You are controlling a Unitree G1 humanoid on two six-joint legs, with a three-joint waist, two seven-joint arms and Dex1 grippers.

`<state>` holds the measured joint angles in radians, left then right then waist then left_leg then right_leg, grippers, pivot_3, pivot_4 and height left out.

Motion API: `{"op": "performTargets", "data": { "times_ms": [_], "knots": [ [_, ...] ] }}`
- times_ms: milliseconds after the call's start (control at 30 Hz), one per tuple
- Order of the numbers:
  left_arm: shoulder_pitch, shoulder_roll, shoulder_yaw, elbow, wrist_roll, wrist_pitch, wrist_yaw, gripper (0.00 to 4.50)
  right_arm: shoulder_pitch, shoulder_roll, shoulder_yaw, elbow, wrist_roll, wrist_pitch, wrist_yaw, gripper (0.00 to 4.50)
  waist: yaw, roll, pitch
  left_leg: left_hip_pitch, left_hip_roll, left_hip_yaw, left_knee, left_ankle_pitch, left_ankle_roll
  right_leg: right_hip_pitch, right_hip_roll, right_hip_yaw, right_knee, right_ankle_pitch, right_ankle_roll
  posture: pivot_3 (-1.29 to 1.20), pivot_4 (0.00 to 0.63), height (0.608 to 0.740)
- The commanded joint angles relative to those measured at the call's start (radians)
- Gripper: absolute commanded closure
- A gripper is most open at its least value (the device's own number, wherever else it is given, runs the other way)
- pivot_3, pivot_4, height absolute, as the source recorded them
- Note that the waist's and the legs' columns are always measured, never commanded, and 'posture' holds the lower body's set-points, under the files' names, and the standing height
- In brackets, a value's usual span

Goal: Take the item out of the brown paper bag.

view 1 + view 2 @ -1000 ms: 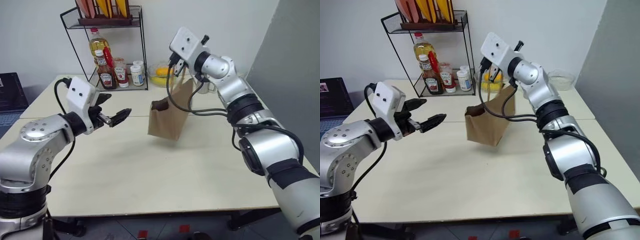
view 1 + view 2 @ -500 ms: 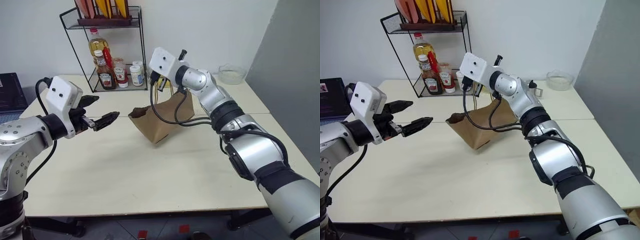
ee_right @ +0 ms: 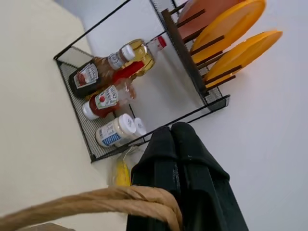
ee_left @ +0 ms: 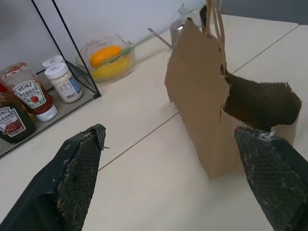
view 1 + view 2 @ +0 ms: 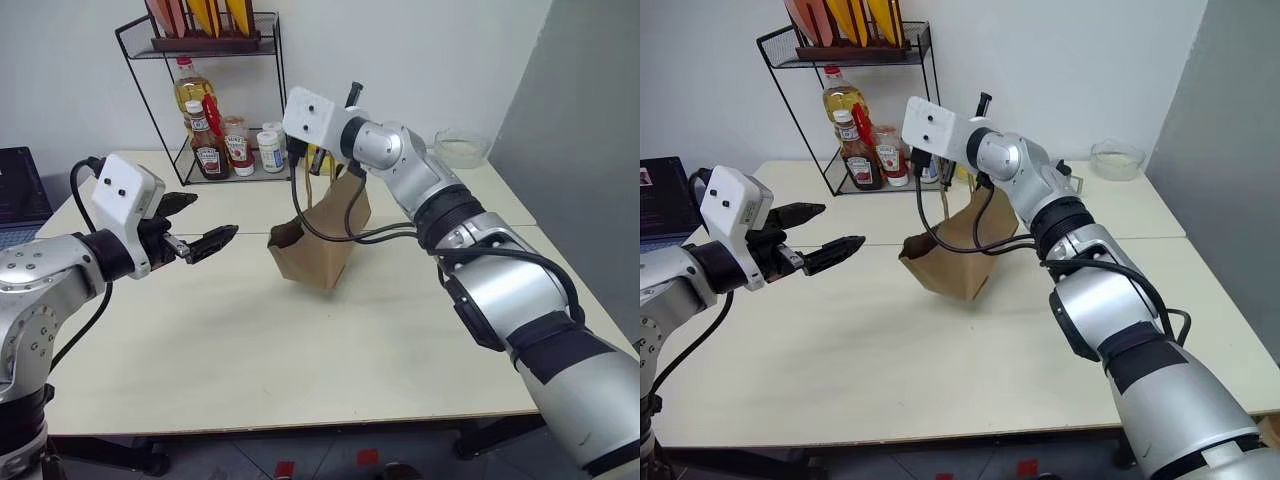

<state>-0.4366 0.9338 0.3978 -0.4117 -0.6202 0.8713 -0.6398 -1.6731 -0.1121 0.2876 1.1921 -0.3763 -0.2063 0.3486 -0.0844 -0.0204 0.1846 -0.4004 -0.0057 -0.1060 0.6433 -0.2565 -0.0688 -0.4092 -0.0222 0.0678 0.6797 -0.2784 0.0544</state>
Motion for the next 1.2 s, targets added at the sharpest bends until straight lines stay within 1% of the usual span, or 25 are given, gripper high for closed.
{"op": "performTargets", "data": {
  "times_ms": [33,500,667,767,1067,1167,1200],
  "knots": [
    [-0.003,0.005,0.033,-0.031,-0.006,-0.023,0.009,0.0,-0.051,0.009,-0.036,-0.024,0.029,0.001,-0.028,4.45,0.0,0.0,0.0,0.0,0.0,0.0,0.0,0.0,0.0,0.0,0.0,0.0,0.0,0.0,0.0,0.0,0.15,0.74],
    [-0.03,0.015,0.009,-0.007,-0.001,-0.036,-0.005,0.0,0.027,0.039,0.017,-0.008,-0.022,0.024,-0.036,4.45,0.0,0.0,0.0,0.0,0.0,0.0,0.0,0.0,0.0,0.0,0.0,0.0,0.0,0.0,0.0,0.0,0.15,0.74],
    [-0.032,0.008,-0.001,-0.008,0.001,-0.044,-0.003,0.0,0.112,0.011,0.045,-0.035,-0.042,0.019,0.036,4.45,0.0,-0.001,0.0,0.0,0.0,0.0,0.0,0.0,0.0,0.0,0.0,0.0,0.0,0.0,0.0,0.0,0.15,0.74],
    [-0.031,0.009,-0.003,-0.005,0.001,-0.05,-0.006,0.0,0.17,-0.013,0.057,-0.083,-0.042,0.002,0.078,4.45,0.0,-0.001,-0.001,0.0,0.0,0.0,0.001,0.0,0.0,0.0,0.0,0.0,0.001,0.0,0.0,0.0,0.15,0.74],
    [-0.065,0.005,-0.037,0.016,0.008,-0.068,-0.007,0.0,0.258,-0.094,0.045,-0.232,-0.021,-0.04,0.15,4.45,-0.001,-0.001,-0.001,0.001,0.0,-0.001,0.001,0.0,0.0,0.001,0.0,0.0,0.001,0.0,0.0,0.0,0.15,0.74],
    [-0.073,0.0,-0.048,0.02,0.012,-0.076,-0.005,0.0,0.28,-0.114,0.035,-0.277,-0.005,-0.044,0.174,3.85,-0.001,-0.001,-0.001,0.001,0.0,-0.001,0.001,0.0,0.0,0.001,0.0,0.0,0.001,0.0,0.0,0.0,0.15,0.74],
    [-0.074,0.0,-0.05,0.022,0.012,-0.079,-0.005,0.0,0.284,-0.117,0.034,-0.286,-0.004,-0.043,0.178,3.51,-0.001,-0.001,-0.001,0.001,0.0,0.0,0.001,0.0,0.0,0.001,0.0,0.0,0.001,0.0,0.0,0.0,0.15,0.74]
  ]
}}
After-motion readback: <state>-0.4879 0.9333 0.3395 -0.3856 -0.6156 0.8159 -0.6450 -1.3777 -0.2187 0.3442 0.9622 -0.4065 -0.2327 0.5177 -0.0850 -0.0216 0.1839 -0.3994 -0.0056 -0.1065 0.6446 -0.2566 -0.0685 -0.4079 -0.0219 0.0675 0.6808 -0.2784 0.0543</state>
